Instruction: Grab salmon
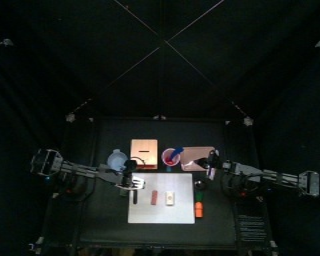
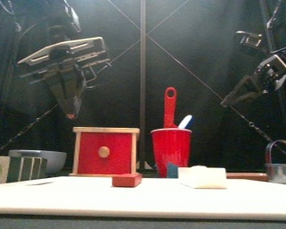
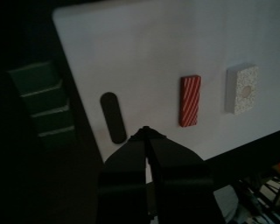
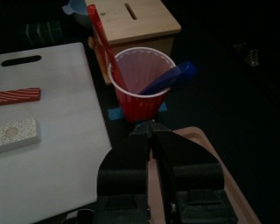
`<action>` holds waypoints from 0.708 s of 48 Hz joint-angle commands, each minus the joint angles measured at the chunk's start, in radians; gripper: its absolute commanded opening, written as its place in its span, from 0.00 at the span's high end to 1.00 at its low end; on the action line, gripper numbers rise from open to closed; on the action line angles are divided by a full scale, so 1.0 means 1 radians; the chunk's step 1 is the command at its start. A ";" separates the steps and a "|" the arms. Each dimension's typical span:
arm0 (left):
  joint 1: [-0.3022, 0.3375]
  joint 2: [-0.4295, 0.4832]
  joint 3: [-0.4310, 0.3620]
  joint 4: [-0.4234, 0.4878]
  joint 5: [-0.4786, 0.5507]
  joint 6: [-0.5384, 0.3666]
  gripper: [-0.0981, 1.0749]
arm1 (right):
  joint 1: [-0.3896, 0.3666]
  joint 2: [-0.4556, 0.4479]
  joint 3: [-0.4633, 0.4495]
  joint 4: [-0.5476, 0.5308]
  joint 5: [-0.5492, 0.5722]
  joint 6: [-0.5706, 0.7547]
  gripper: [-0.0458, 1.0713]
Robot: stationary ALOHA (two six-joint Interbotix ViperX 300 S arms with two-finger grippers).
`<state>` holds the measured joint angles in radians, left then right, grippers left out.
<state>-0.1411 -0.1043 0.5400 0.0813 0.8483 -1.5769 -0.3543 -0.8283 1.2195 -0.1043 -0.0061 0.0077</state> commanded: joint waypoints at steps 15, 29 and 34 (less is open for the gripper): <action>-0.006 0.215 -0.207 -0.057 0.006 0.026 0.24 | -0.002 0.005 -0.011 0.006 0.017 0.002 0.95; -0.006 0.341 -0.313 -0.074 0.008 0.025 0.07 | 0.003 0.005 -0.011 0.009 0.018 0.002 0.95; -0.006 0.385 -0.348 -0.058 0.009 0.018 0.07 | 0.002 0.005 -0.011 0.011 0.018 0.002 0.95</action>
<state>-0.1488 0.2700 0.2378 0.0107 0.8590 -1.5555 -0.3528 -0.8283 1.2195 -0.0966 0.0153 0.0077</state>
